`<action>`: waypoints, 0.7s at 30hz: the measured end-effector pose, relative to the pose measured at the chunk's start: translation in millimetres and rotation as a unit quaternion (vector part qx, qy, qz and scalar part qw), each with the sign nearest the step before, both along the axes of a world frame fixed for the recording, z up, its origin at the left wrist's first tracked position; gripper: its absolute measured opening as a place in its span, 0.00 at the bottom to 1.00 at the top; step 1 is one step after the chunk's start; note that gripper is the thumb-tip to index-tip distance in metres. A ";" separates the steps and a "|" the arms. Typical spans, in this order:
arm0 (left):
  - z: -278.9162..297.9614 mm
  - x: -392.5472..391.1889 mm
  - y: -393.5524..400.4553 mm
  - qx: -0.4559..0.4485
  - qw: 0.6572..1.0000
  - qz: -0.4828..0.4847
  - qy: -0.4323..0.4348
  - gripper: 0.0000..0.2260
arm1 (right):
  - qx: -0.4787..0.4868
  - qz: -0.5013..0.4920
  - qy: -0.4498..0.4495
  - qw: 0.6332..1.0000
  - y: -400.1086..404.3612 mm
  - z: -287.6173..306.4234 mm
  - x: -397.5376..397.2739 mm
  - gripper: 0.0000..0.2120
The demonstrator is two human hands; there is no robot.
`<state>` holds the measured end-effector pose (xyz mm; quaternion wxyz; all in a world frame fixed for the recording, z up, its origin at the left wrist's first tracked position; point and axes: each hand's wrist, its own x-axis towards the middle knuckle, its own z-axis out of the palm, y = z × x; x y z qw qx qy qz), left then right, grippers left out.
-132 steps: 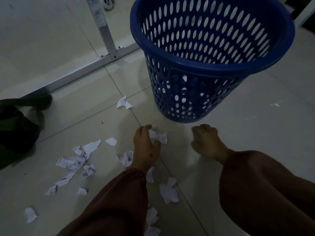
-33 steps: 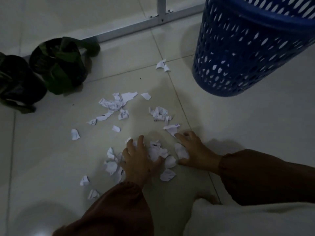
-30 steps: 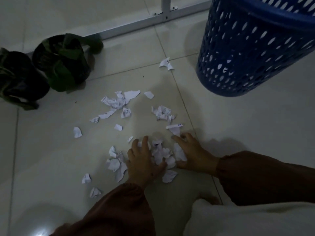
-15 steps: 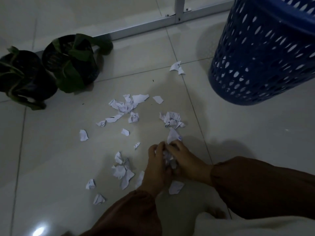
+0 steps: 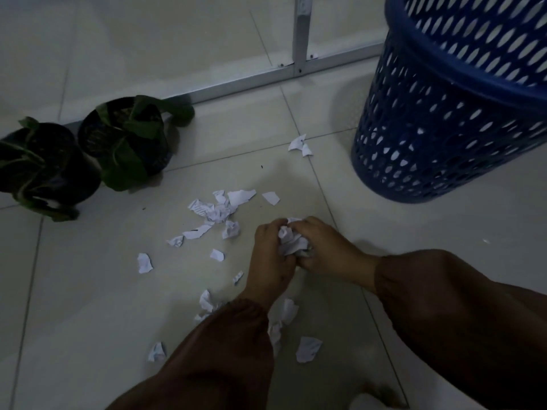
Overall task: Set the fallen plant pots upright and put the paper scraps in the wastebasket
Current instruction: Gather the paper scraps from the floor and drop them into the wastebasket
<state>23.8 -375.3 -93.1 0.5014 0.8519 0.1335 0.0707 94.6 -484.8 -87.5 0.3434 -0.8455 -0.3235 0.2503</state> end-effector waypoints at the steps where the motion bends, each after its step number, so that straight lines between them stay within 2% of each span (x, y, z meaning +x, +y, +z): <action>1: 4.2 6.3 1.2 -0.003 1.000 -0.001 -0.005 0.18 | 0.001 -0.006 -0.009 1.000 0.3 6.6 4.5 0.18; 7: 43.9 44.3 3.2 -0.004 0.999 0.004 -0.053 0.18 | 0.028 -0.012 -0.088 0.996 -1.5 58.6 31.4 0.16; 11: 82.7 69.7 -0.6 0.007 0.993 -0.018 -0.117 0.14 | 0.013 -0.008 -0.157 0.988 -9.6 106.2 51.0 0.17; 15: 125.5 91.5 -12.1 -0.014 0.988 -0.025 -0.152 0.17 | 0.023 -0.021 -0.223 0.974 -27.7 163.3 63.9 0.18; 21: 192.8 129.3 -46.5 -0.050 0.971 -0.099 -0.212 0.13 | 0.031 -0.086 -0.311 0.946 -66.3 227.6 77.8 0.14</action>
